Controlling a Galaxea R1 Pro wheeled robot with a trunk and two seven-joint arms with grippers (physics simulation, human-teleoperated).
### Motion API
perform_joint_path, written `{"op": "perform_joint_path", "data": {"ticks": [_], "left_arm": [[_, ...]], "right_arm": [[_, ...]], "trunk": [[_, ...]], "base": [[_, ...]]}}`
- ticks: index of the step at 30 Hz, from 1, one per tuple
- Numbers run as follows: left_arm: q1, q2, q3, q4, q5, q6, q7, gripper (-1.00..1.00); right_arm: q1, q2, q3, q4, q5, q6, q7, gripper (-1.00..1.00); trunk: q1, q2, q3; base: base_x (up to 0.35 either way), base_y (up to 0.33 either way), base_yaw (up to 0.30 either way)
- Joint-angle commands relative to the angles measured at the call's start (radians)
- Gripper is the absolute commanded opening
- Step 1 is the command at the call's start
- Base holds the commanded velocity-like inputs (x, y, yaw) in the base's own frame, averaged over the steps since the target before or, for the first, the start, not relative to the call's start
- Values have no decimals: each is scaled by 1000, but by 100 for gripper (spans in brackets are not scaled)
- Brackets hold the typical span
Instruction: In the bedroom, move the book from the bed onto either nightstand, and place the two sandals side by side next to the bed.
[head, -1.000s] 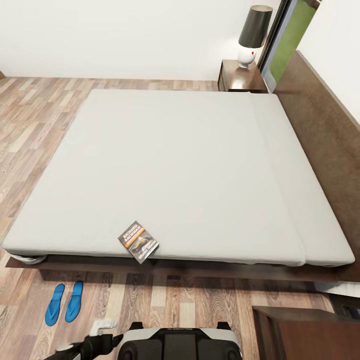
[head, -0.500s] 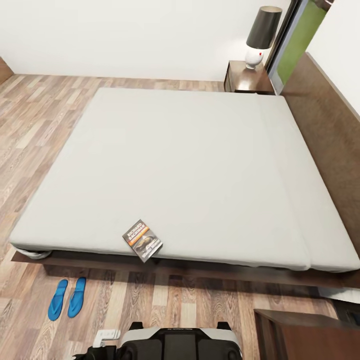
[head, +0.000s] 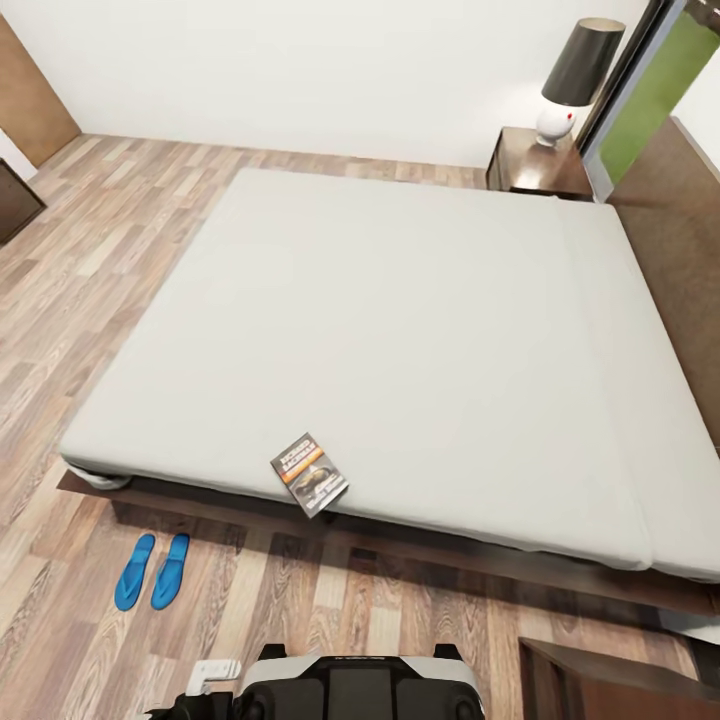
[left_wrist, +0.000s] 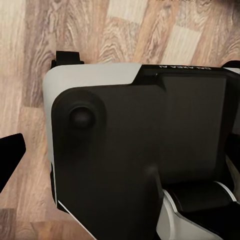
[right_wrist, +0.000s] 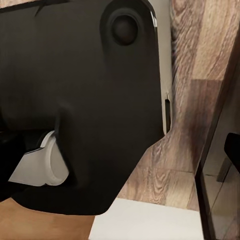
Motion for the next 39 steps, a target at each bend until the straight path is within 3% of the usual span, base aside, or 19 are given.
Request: {"op": "perform_joint_path", "data": {"ticks": [1,24,39], "left_arm": [[-1,0,8,1,-11,-4,-2,100],[0,0,8,1,-11,-4,-2,100],[0,0,8,1,-11,-3,-3,100]], "right_arm": [[-1,-1,-8,4,9,-7,0,100],[-1,-1,-7,4,9,-8,-1,100],[-1,-1,-4,12,14,-10,-3,100]], "trunk": [[1,-1,-1],[1,-1,-1],[1,-1,-1]], "base": [[0,0,207],[0,0,180],[0,0,20]]}}
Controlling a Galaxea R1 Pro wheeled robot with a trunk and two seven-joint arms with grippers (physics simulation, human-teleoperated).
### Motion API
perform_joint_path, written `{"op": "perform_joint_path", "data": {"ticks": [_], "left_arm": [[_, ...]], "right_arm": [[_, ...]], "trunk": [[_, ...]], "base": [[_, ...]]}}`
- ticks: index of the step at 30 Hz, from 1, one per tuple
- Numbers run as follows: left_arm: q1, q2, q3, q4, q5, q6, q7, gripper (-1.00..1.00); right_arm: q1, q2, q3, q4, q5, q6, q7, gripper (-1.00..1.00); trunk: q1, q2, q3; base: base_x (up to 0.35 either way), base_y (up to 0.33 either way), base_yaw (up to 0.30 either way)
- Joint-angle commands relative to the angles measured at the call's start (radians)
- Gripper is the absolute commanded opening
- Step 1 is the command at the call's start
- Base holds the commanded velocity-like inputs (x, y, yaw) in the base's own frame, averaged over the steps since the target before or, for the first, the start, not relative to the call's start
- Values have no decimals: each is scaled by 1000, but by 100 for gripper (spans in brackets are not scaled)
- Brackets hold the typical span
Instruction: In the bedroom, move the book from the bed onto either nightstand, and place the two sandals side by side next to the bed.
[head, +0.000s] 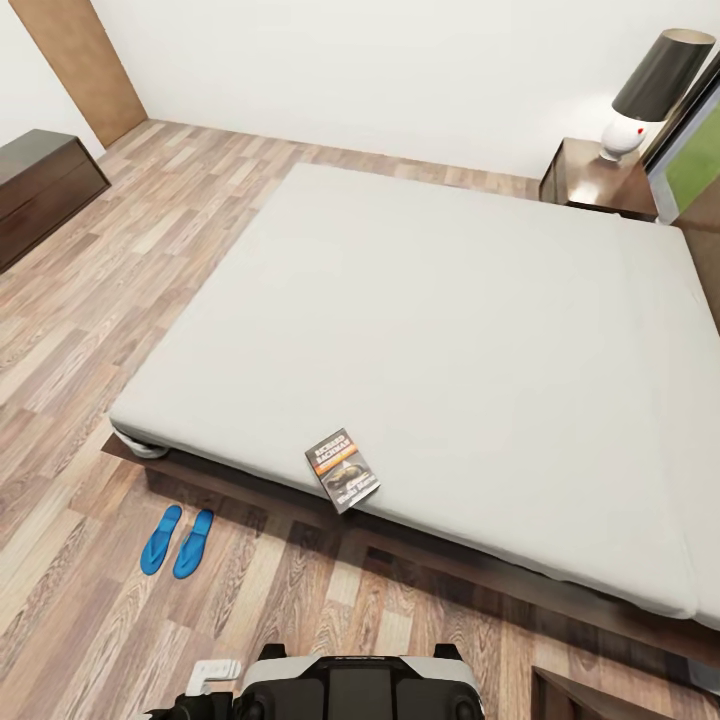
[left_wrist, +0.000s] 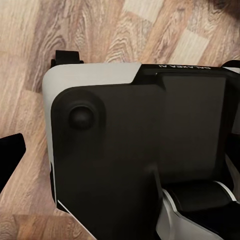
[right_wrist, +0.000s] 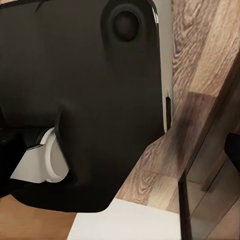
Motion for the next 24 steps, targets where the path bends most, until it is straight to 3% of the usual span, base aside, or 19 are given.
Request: {"op": "perform_joint_path", "data": {"ticks": [1,7,13,18,21,22,23,24], "left_arm": [[-1,0,8,1,-11,-5,-2,100],[-1,0,8,1,-11,-5,-2,100],[-1,-7,8,1,-10,-5,-4,100],[-1,-11,8,1,-9,-5,-4,100],[-1,-12,8,1,-10,-5,-4,100],[-1,-12,8,1,-10,-5,-4,100],[-1,-12,8,1,-10,-5,-4,100],[-1,-12,8,1,-10,-5,-4,100]], "right_arm": [[-1,-1,-8,4,9,-7,2,100],[-1,9,-8,-3,10,-27,11,100],[-2,14,-14,-5,10,-54,126,100],[-4,21,-15,-42,9,-54,165,100],[-4,63,-15,-118,8,-48,169,100],[-4,88,-15,-155,8,-46,169,100],[-4,136,-14,-225,7,-44,168,100],[-4,147,-14,-239,6,-44,167,100]], "trunk": [[1,-1,-1],[1,-1,-1],[1,-1,-1],[1,-1,-1],[1,-1,-1],[1,-1,-1],[1,-1,-1],[1,-1,-1]], "base": [[0,0,0],[0,0,0],[0,0,0],[0,0,0],[0,0,0],[0,0,0],[0,0,0],[0,0,0]]}}
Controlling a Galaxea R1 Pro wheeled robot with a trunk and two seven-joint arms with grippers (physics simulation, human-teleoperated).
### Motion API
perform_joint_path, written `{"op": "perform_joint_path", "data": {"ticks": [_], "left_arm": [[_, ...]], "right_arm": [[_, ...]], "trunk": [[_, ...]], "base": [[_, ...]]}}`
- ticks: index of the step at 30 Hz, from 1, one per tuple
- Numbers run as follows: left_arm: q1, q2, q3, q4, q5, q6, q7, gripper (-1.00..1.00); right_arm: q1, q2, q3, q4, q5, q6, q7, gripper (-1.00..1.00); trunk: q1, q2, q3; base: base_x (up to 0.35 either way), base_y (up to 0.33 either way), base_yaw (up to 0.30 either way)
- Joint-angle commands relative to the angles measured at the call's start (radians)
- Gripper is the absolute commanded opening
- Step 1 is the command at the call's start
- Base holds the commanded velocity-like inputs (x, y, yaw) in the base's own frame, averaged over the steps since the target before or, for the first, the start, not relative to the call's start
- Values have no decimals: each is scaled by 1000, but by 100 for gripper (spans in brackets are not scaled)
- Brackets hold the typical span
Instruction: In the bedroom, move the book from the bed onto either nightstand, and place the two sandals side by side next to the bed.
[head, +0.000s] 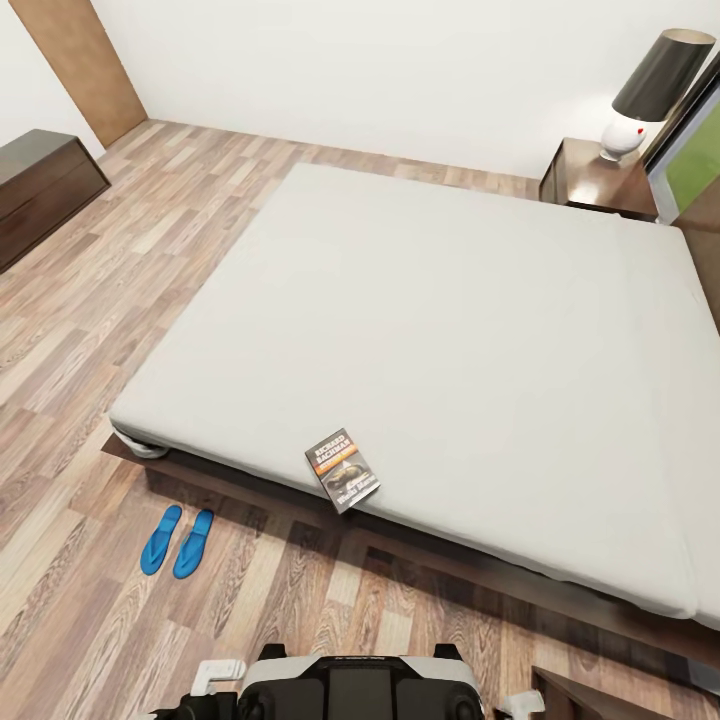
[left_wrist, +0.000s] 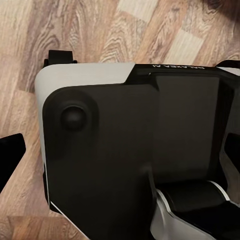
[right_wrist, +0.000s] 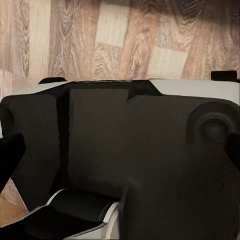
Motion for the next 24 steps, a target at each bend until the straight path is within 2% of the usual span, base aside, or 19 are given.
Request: {"op": "perform_joint_path", "data": {"ticks": [1,5,10,12,16,24], "left_arm": [[0,0,8,1,-11,-5,-2,100],[0,0,9,1,-11,-6,-2,100],[0,0,8,1,-12,-6,-2,100],[0,0,8,1,-12,-6,-2,100],[0,0,8,1,-12,-6,-2,100],[0,-1,8,1,-11,-7,-3,100]], "right_arm": [[-1,19,-8,-21,10,-4,3,100],[-1,67,-8,-53,9,-4,2,100],[-2,87,-6,-59,8,-3,2,100],[-3,99,-6,-59,7,-3,3,100],[-4,142,-6,-60,7,-5,6,100],[-7,182,-6,-59,7,-23,6,100]], "trunk": [[0,-1,-1],[0,-1,-1],[0,-1,-1],[0,-1,-1],[0,-1,-1],[0,-1,-1]], "base": [[0,0,0],[0,0,0],[0,0,0],[0,0,0],[0,0,0],[0,0,0]]}}
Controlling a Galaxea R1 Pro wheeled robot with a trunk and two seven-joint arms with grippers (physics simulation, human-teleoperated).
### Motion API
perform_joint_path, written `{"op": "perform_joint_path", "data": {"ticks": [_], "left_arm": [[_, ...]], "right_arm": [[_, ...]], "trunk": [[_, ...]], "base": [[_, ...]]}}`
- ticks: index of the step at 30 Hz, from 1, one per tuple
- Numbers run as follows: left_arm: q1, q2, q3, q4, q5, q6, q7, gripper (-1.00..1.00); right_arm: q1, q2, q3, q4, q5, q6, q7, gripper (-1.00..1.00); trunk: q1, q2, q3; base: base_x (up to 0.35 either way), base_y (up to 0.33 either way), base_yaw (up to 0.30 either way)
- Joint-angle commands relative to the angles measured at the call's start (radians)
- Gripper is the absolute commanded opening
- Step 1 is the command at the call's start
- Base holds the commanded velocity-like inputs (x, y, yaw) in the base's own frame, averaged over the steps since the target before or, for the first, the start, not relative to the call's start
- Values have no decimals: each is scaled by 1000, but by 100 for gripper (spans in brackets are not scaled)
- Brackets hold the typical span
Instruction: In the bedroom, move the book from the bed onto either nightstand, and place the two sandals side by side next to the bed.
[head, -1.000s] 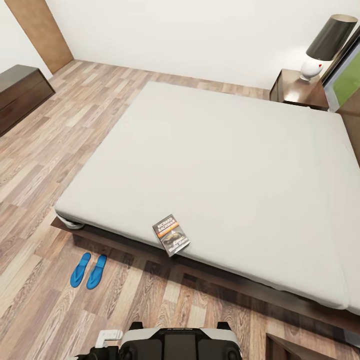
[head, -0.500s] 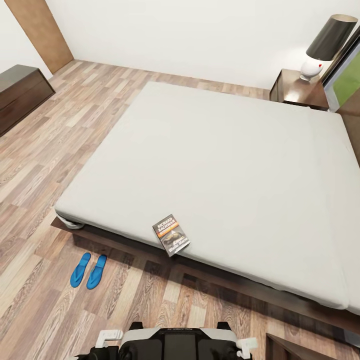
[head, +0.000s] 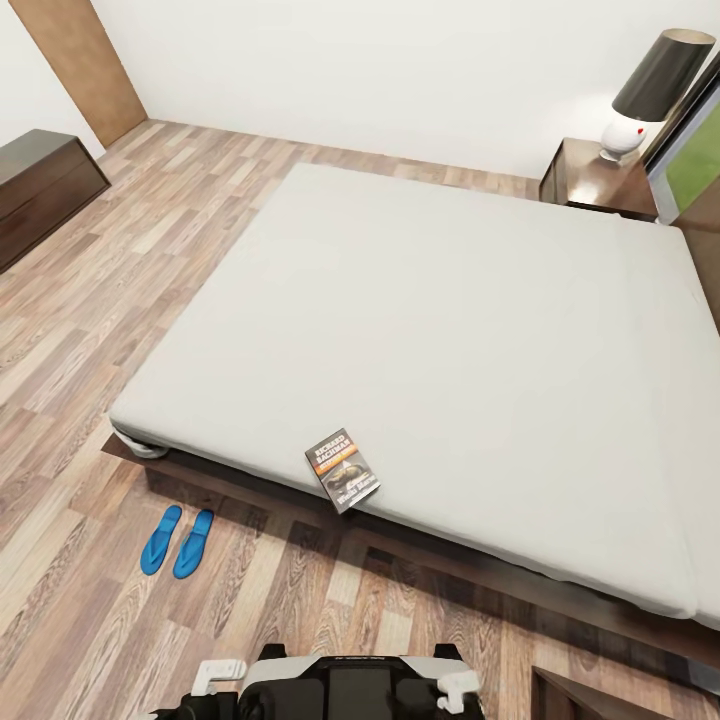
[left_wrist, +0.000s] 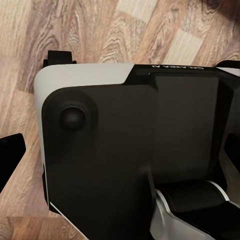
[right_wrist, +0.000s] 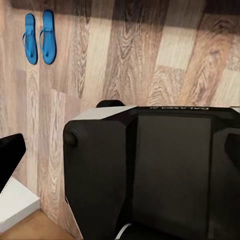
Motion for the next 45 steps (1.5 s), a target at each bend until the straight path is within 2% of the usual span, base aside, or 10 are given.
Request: {"op": "perform_joint_path", "data": {"ticks": [1,13,15,18,21,23,29,32,34,45], "left_arm": [[-1,0,8,1,-11,-4,-2,100],[-1,-13,8,1,-11,-5,-2,100],[-1,-13,8,1,-10,-5,-2,100],[-1,-13,9,1,-9,-5,-2,100],[-1,-13,9,1,-8,-6,-3,100],[-1,-13,10,1,-7,-5,-4,100],[-1,-13,10,1,-6,-4,-4,100],[-1,-13,10,1,-5,-4,-3,100],[-1,-13,11,1,-4,-4,-2,100],[-1,-13,14,1,-2,-3,-2,100]], "right_arm": [[-1,4,-8,0,10,-4,4,100],[-7,15,-8,5,-13,-5,5,100],[-9,15,-8,5,-85,-4,7,100],[-9,15,-8,5,-240,-1,23,100],[-10,15,-7,5,-375,15,126,100],[-11,15,-7,4,-412,49,195,100],[-11,13,-7,-1,-495,168,250,100],[-11,9,-5,-13,-630,186,255,100],[-11,8,-5,-29,-677,189,256,100],[-11,8,-6,-44,-710,191,257,100]], "trunk": [[1,-1,-1],[1,-1,-1],[1,-1,-1],[1,-1,-1],[1,-1,-1],[1,-1,-1],[1,-1,-1],[1,-1,-1],[1,-1,-1],[1,-1,-1]], "base": [[0,0,0],[0,0,0],[0,0,0],[0,0,0],[0,0,0],[0,0,0],[0,0,0],[0,0,0],[0,0,0],[-2,9,0]]}}
